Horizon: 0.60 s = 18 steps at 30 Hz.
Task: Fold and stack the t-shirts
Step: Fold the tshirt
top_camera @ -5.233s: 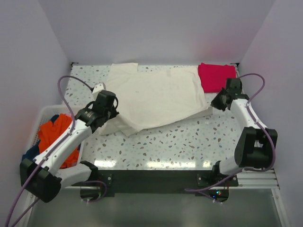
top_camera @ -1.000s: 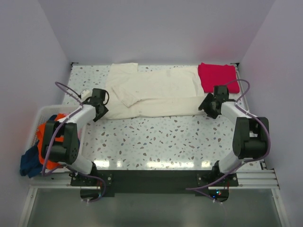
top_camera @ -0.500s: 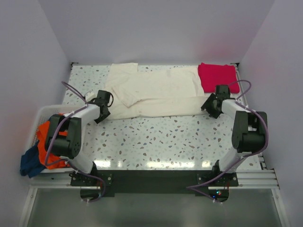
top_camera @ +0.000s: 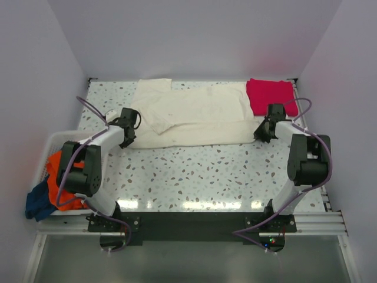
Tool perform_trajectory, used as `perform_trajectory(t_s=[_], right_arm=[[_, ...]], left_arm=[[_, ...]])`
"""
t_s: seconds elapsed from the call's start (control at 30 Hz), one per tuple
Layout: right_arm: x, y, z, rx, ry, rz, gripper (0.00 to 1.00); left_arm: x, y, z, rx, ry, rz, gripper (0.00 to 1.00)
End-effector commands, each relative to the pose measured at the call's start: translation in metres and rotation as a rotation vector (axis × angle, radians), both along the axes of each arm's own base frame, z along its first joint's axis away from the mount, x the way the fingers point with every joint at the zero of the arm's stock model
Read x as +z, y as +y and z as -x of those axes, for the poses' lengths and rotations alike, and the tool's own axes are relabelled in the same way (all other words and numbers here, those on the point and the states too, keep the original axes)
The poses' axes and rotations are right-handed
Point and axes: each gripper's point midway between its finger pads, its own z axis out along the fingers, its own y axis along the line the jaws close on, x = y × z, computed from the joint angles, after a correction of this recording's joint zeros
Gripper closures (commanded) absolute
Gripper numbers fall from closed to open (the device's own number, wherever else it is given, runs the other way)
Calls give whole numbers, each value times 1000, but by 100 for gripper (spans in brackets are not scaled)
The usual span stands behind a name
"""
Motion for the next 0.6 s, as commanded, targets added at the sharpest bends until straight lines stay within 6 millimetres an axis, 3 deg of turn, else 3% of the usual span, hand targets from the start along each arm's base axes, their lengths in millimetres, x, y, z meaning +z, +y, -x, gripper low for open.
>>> perform_trajectory(t_s=[0.0,0.3,0.47,0.57], right_arm=[[22,-12,-10,-24,-48,22,100],[36,-33,20,-49,-48,39,100],[50,-35,39,-50,-75,46,100],[48,-32,58,-44,-61,43,100]], left_arm=[[35,11,-9,14,-67,-46,100],[51,19,8,22,-70,-72,100],[55,23,24,27,-73,-81,100],[60,25,35,35,-83,-81,100]])
